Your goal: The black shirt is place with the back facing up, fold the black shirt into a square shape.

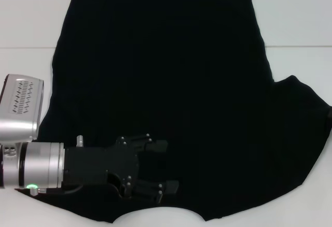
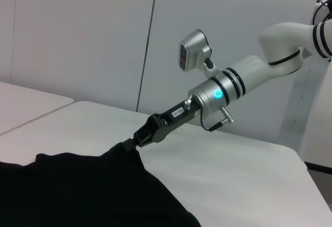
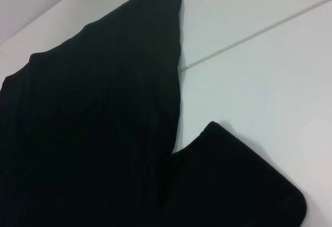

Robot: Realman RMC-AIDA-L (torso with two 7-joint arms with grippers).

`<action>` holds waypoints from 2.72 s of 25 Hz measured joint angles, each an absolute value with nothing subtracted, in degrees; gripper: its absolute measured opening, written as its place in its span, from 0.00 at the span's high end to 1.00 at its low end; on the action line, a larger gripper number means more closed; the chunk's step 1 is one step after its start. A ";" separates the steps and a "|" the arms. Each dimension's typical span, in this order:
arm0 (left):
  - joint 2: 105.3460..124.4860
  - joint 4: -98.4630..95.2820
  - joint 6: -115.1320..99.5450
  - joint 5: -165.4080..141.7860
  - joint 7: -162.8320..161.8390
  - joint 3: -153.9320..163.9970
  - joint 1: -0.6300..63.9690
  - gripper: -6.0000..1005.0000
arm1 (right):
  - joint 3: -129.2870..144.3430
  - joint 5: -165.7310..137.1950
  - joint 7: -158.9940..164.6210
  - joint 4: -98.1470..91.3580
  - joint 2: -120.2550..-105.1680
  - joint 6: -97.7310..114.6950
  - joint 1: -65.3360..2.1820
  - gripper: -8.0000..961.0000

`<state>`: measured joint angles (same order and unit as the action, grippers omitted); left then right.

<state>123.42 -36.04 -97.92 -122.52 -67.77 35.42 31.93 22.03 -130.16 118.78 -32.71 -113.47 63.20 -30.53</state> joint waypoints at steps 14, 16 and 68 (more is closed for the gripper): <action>123.46 -36.04 -97.84 -122.52 -67.85 35.42 31.99 0.06 | 22.88 -129.65 118.71 -29.93 -114.72 63.13 -35.34 0.99; 123.38 -36.04 -97.83 -122.52 -67.89 35.42 31.98 0.06 | 23.94 -129.63 118.31 -29.65 -115.46 63.15 -36.89 0.99; 120.35 -50.17 -95.08 -129.16 -88.99 20.09 24.14 0.06 | 39.82 -114.00 102.85 -24.64 -119.86 70.45 -42.17 0.11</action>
